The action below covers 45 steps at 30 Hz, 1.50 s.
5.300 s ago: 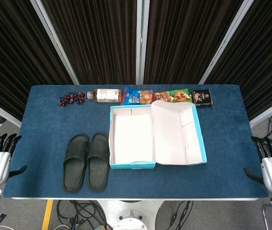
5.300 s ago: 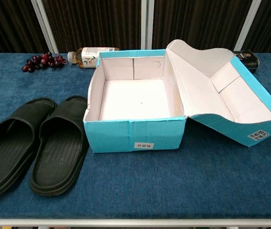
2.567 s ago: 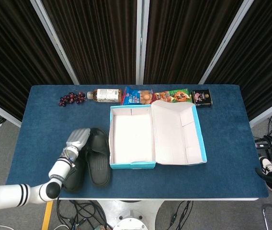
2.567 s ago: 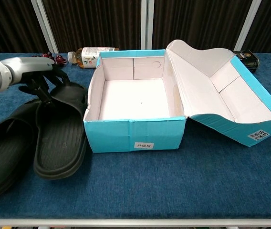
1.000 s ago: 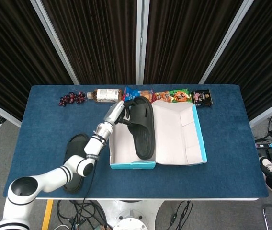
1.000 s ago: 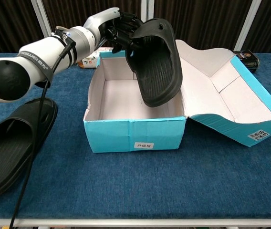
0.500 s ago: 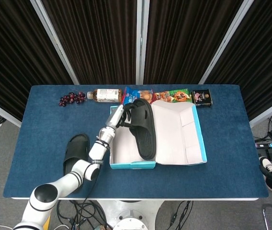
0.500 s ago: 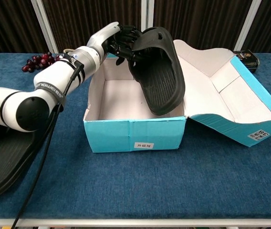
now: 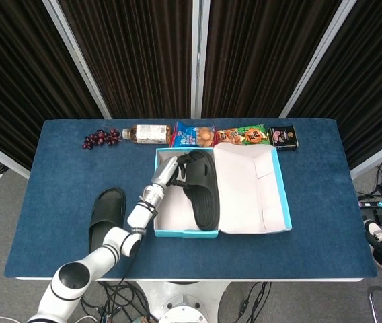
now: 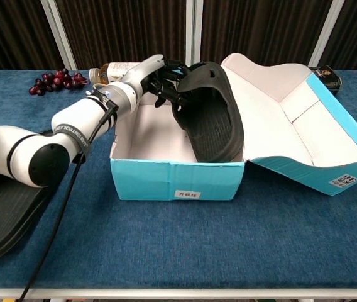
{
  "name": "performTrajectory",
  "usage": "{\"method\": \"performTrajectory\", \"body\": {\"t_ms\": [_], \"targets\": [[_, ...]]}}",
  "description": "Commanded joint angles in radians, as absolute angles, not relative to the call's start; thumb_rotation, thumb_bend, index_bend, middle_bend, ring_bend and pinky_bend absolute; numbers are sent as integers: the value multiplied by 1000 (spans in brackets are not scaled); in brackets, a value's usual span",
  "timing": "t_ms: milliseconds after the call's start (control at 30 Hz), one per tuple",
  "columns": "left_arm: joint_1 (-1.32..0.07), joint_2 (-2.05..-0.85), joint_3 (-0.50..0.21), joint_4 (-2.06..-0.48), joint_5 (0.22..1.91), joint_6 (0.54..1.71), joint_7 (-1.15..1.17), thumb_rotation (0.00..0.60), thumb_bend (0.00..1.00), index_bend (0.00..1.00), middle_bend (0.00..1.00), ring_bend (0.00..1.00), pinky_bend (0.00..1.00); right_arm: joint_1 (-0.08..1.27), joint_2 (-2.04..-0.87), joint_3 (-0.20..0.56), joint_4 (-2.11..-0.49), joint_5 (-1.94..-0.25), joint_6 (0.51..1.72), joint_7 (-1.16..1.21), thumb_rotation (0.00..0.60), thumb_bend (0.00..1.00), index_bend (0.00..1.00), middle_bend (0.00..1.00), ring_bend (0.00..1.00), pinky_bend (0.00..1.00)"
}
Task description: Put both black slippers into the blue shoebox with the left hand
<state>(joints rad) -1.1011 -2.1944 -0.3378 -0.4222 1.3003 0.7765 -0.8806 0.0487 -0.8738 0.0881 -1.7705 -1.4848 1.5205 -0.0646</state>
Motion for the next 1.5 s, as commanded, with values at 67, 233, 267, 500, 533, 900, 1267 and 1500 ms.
{"method": "performTrajectory", "body": {"t_ms": [67,233,267,500,533,900,1267,1500], "targets": [[-1109,-2205,-333,-409,1294,743,-834,600,0,503,547,621,795,47,-873,88,-1770,-1485,1522,-62,600,76,81,95,0,124],[-1118,-2210,-344,-413,1269,694,-772,600,0,440,503,550,719,44,-871,87,-1769,-1485,1525,-59,600,75,81,95,0,124],[-1116,-2209,-342,-418,1268,689,-764,600,0,409,475,525,701,43,-871,87,-1768,-1485,1526,-58,600,75,82,95,0,124],[-1115,-2214,-364,-434,1248,737,-672,600,0,97,97,126,437,40,-869,84,-1766,-1493,1531,-50,600,75,81,94,0,124],[-1113,-2216,-368,-435,1245,750,-661,600,0,92,70,93,408,39,-869,83,-1765,-1494,1533,-49,600,75,81,94,0,124],[-1069,-2191,-375,-510,1238,871,-496,600,0,68,0,0,262,35,-867,77,-1750,-1512,1538,-21,600,79,81,93,0,124],[-967,-1843,-279,-1048,1318,916,-202,600,0,108,21,0,261,35,-866,75,-1737,-1529,1543,-3,600,84,81,93,0,124],[-953,-1615,-206,-1380,1404,877,-107,600,166,322,200,14,247,39,-875,73,-1729,-1539,1540,8,600,84,81,93,0,124]]}}
